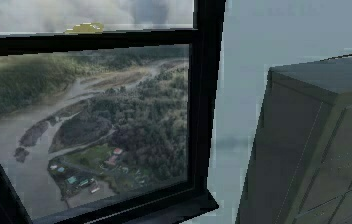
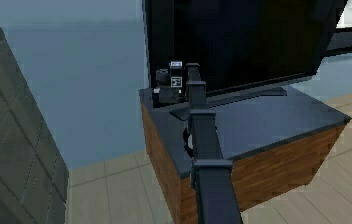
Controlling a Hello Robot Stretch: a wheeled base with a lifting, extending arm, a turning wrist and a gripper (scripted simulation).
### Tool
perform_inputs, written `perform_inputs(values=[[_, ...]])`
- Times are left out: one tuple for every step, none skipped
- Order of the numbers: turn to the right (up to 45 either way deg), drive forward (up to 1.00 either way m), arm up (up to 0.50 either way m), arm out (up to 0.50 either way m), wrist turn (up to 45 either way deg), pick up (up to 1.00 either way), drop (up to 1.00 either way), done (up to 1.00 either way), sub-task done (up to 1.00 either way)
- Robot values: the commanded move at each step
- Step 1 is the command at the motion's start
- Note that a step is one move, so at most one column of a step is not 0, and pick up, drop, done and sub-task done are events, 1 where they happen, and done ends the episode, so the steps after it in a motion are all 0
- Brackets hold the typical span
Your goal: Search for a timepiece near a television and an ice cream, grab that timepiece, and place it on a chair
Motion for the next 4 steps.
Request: perform_inputs(values=[[0.0, 0.00, 0.00, 0.00, 33.0, 0.00, 0.00, 0.00, 0.00], [0.0, 0.00, -0.30, 0.00, 0.0, 0.00, 0.00, 0.00, 0.00], [0.0, 0.00, 0.00, 0.00, 0.0, 1.00, 0.00, 0.00, 0.00], [0.0, 0.00, 0.10, 0.00, 0.0, 0.00, 0.00, 0.00, 0.00]])
